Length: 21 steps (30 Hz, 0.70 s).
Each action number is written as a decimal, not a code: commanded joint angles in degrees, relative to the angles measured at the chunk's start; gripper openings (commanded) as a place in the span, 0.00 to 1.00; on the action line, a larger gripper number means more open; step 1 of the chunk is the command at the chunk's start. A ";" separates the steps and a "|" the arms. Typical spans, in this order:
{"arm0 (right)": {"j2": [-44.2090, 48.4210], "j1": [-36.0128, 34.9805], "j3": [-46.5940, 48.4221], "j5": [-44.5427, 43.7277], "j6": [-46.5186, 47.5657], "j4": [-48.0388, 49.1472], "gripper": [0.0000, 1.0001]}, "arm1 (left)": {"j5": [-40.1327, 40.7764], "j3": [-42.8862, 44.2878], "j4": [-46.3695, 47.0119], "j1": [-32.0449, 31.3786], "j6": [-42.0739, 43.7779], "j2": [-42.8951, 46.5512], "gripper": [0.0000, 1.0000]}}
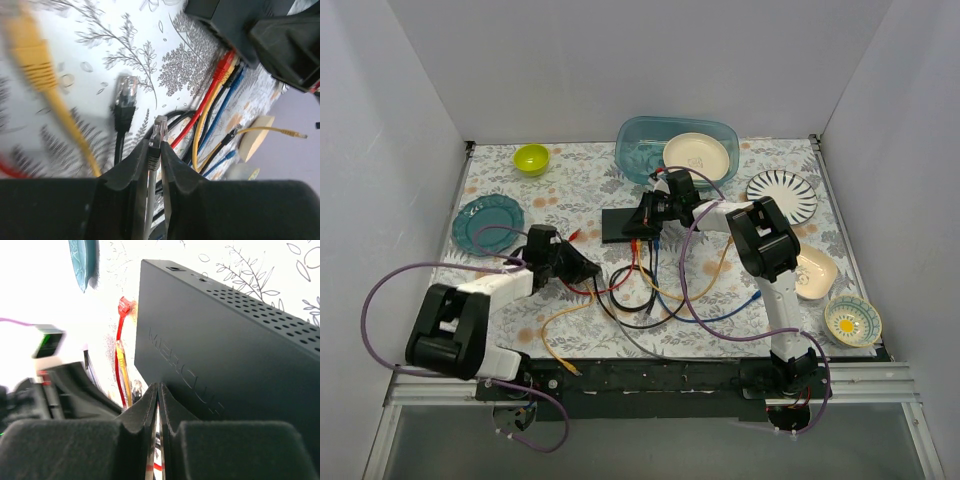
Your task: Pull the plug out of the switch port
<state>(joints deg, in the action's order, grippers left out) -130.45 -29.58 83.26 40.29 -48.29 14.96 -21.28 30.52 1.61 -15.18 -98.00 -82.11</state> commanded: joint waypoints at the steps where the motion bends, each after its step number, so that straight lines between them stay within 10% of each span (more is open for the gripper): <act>1: 0.55 0.93 -3.63 -4.43 2.76 -4.15 0.12 | 11.59 4.18 -20.39 3.13 3.77 10.12 0.02; 10: 2.92 1.02 -5.04 -5.31 4.17 -5.38 0.12 | 6.63 6.83 -9.48 3.05 5.00 11.19 0.84; 21: 6.17 4.71 -7.94 -8.21 5.23 -6.53 0.09 | -3.86 17.73 11.20 -6.08 2.38 -13.23 0.61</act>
<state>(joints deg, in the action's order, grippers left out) -125.49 -26.94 77.82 36.97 -45.65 12.95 -21.04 45.50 4.32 -17.82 -94.37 -88.84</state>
